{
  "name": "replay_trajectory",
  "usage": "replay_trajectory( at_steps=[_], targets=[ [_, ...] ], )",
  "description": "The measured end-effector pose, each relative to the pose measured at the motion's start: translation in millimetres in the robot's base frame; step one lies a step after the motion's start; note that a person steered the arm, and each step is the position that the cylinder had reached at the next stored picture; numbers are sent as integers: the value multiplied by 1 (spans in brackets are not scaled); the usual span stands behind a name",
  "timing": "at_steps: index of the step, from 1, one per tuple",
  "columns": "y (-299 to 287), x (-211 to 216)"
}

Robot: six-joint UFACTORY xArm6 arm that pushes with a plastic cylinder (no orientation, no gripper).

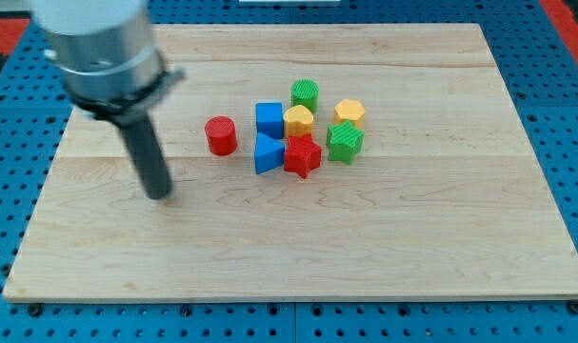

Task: Push the red circle into the blue blocks

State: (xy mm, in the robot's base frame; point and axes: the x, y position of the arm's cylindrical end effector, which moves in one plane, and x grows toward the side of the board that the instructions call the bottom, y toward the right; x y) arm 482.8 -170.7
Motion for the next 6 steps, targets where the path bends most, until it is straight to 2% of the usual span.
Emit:
replay_trajectory(
  at_steps=[1,2,4,6],
  targets=[
    [7,-42],
    [46,-61],
    [102,-61],
    [93,-62]
  ],
)
